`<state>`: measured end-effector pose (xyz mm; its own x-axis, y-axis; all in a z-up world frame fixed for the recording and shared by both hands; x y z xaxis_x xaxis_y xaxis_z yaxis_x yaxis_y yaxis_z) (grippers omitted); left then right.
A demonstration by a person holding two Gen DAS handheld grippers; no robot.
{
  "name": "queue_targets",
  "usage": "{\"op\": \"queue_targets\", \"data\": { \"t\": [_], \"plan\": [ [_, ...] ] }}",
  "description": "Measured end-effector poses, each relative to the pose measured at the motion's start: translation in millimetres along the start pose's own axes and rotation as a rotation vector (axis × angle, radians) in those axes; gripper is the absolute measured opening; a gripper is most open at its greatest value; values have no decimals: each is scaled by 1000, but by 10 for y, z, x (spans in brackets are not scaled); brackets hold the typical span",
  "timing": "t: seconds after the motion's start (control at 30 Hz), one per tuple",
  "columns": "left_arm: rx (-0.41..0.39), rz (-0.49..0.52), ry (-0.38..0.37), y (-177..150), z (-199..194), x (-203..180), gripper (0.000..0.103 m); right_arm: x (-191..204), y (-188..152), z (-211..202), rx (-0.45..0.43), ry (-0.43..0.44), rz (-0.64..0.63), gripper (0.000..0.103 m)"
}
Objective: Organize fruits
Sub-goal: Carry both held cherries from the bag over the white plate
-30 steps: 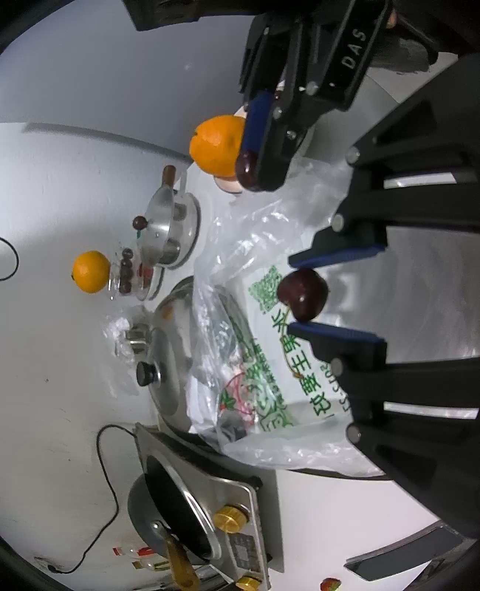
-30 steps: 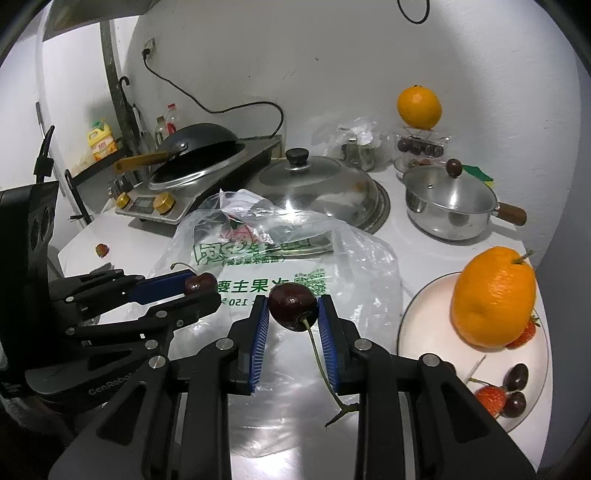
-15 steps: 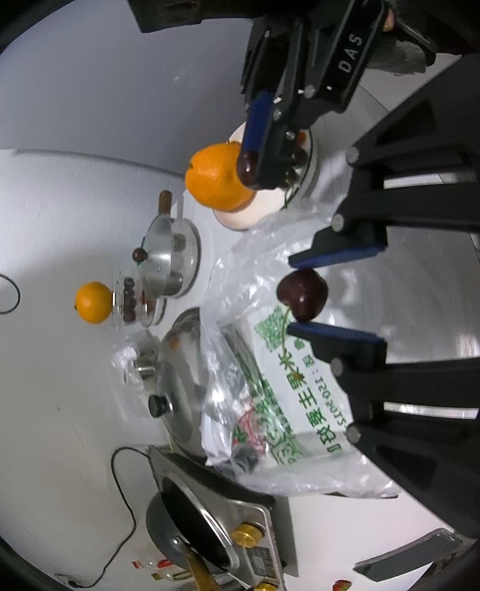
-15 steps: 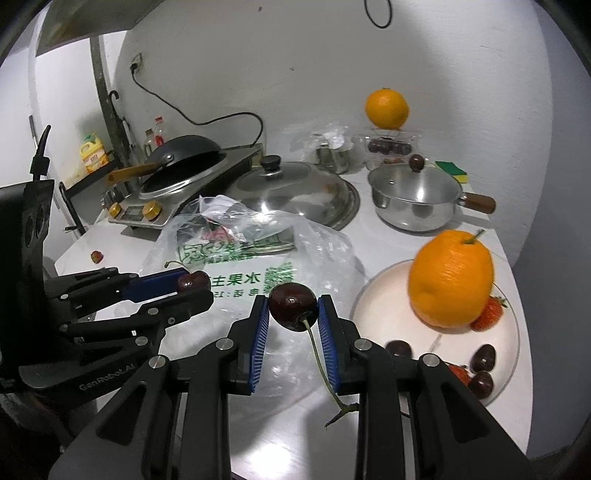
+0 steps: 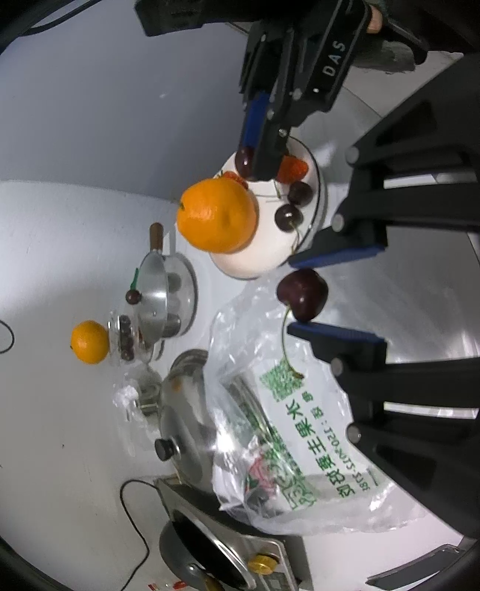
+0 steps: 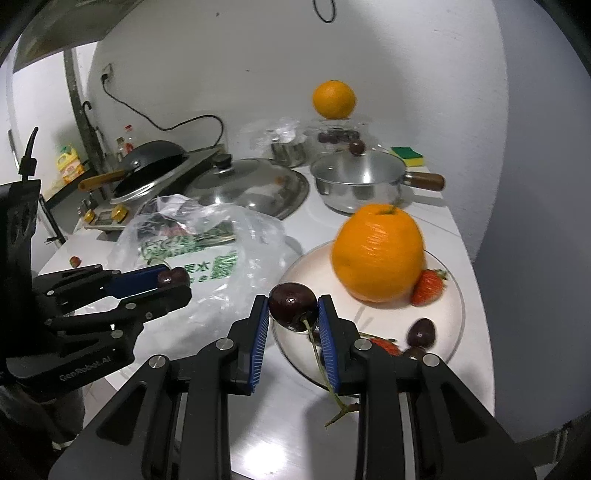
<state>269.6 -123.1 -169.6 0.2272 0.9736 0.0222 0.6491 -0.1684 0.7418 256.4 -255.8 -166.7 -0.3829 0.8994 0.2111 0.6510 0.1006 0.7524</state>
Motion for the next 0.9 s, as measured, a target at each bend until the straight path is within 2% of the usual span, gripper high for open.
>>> {"op": "queue_targets", "data": {
  "t": [0.9],
  "plan": [
    [55,88,-61,92,416,-635,31,-904,-167,-70,5,-79,106,29]
  ]
}}
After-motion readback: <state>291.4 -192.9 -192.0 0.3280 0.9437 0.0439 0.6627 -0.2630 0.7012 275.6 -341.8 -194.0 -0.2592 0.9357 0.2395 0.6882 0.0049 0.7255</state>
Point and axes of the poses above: each gripper's, at about its wrist camera, not at the fingertips, and z roughly the way its jaws point, x to its left, y to its top, the point moved 7 cm from there along z, roughly the way its jaws point, and after that the axes turned 4 degrees about y, right-handed, at the moved point
